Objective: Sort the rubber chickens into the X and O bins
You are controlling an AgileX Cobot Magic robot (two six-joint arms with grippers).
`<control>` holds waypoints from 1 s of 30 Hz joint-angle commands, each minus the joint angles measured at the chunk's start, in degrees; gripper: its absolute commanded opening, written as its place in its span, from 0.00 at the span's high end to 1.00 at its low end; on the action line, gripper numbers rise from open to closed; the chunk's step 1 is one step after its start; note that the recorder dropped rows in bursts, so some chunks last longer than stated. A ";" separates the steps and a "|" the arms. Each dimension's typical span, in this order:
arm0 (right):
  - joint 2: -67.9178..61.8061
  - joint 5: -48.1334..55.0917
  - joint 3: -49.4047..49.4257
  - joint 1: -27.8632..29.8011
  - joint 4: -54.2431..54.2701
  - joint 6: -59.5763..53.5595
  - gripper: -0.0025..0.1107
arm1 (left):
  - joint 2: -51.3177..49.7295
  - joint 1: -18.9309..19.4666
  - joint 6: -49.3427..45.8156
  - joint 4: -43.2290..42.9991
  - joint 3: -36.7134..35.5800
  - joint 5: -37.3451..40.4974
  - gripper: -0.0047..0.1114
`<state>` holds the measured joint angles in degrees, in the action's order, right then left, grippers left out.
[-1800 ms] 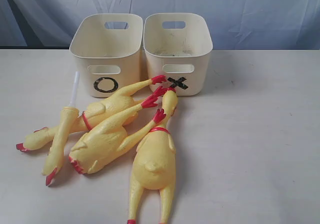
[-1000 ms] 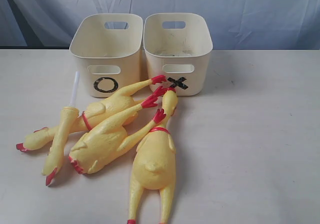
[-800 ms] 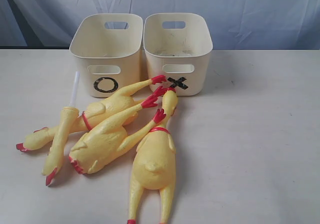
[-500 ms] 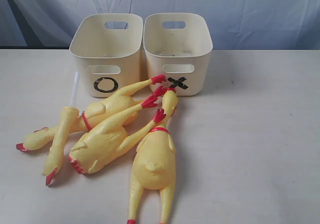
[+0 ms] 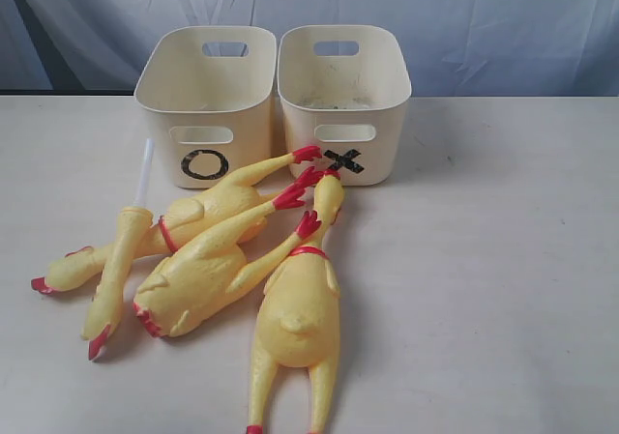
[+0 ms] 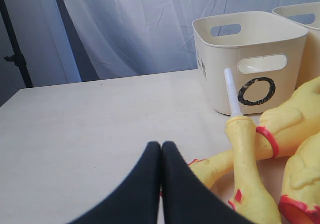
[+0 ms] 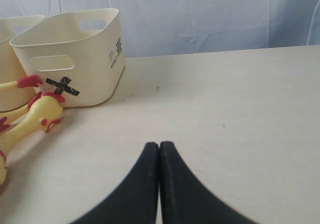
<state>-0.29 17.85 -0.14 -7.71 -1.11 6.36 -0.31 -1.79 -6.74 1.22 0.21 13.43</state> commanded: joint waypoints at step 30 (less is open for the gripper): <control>0.29 -0.36 0.14 0.28 -0.26 -0.22 0.98 | 0.31 -0.40 0.11 12.04 -0.21 -19.70 0.96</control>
<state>-0.29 17.85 -0.14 -7.71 -1.11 6.24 -0.31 -1.79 -6.63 12.28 0.21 -5.49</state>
